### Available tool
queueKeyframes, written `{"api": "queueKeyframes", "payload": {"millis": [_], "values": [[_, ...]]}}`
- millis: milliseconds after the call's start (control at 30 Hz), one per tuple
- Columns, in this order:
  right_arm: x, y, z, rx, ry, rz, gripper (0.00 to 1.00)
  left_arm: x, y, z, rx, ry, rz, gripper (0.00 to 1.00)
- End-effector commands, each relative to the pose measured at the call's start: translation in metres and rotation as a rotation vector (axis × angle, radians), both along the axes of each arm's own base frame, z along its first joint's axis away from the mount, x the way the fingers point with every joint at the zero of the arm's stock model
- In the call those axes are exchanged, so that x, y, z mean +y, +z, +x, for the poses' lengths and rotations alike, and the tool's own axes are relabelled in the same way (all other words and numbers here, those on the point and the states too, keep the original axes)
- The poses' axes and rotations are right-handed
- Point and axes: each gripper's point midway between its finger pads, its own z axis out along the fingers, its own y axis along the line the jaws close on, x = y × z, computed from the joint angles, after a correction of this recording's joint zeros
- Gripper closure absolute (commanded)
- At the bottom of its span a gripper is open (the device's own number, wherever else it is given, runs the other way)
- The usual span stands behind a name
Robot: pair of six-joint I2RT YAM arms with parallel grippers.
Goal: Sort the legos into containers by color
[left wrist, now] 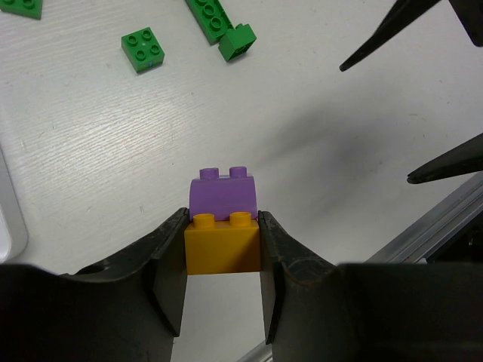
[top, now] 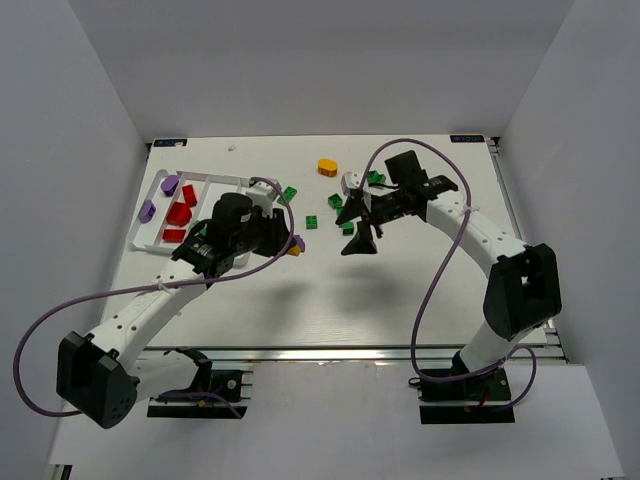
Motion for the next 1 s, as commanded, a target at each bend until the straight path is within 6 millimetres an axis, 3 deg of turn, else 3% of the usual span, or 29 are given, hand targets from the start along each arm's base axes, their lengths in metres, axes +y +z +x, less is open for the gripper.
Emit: {"api": "queueKeyframes", "payload": {"millis": [0, 233, 600, 967], "values": [[0.020, 0.026, -0.006, -0.003, 0.079, 0.078, 0.11, -0.003, 0.014, -0.007, -0.080, -0.060, -0.019, 1.00], [0.046, 0.029, -0.031, 0.115, 0.187, 0.089, 0.11, -0.001, 0.023, -0.010, -0.140, -0.094, -0.011, 1.00], [0.067, 0.038, -0.027, 0.169, 0.245, 0.127, 0.11, -0.014, 0.038, -0.033, -0.207, -0.273, -0.046, 1.00], [0.078, 0.036, -0.034, 0.189, 0.283, 0.136, 0.11, -0.015, 0.052, -0.037, -0.308, -0.324, -0.053, 1.00]]}}
